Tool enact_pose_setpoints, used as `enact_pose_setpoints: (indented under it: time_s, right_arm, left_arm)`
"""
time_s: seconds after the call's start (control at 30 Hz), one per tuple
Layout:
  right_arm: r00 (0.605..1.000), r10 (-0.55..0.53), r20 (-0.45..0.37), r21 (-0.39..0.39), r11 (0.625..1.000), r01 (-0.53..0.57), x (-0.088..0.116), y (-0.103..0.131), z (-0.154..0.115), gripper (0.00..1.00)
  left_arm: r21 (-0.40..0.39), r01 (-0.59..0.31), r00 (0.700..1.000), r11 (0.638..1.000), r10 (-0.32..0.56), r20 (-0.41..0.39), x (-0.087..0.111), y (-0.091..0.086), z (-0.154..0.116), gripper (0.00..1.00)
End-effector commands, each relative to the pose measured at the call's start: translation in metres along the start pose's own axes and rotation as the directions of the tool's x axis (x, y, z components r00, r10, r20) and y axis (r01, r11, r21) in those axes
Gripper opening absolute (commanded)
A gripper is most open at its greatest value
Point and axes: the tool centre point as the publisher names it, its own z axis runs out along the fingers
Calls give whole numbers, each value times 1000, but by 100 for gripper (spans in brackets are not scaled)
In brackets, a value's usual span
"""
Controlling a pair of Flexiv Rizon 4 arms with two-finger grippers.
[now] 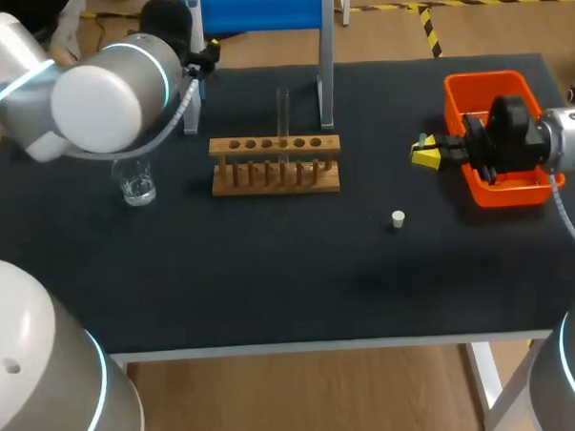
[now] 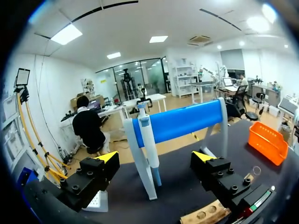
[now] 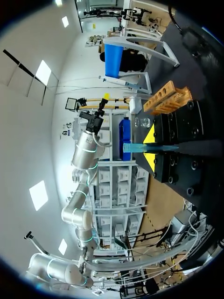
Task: Invert the test tube, pick up the pipette, mount the tip to pipette, aspirate from beaker and dispense into the tube, eject the tip, return the pipette, and cap with the stopper.
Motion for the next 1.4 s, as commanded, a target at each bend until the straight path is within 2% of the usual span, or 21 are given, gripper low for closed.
enact_pose_setpoints:
  time_s: [0.03,0.73,1.27,1.3,1.33,1.4]
  right_arm:
    - [1000,0,-2,0,1000,0,0,0,-1,0]
    - [1000,0,-2,0,1000,0,0,0,-1,0]
    - [1000,0,-2,0,1000,0,0,0,-1,0]
    - [1000,0,-2,0,1000,0,0,0,-1,0]
    - [1000,0,-2,0,1000,0,0,0,-1,0]
    - [1000,0,-2,0,1000,0,0,0,-1,0]
  left_arm:
    - [9,9,995,1000,-10,97,7,-3,14,100]
    - [53,90,987,995,-96,127,-6,-8,70,100]
    - [56,150,979,987,-156,131,-11,-16,99,100]
    - [56,151,979,987,-157,131,-11,-16,100,98]
    - [56,155,978,986,-161,132,-11,-17,101,89]
    - [55,157,978,986,-163,132,-11,-17,102,85]
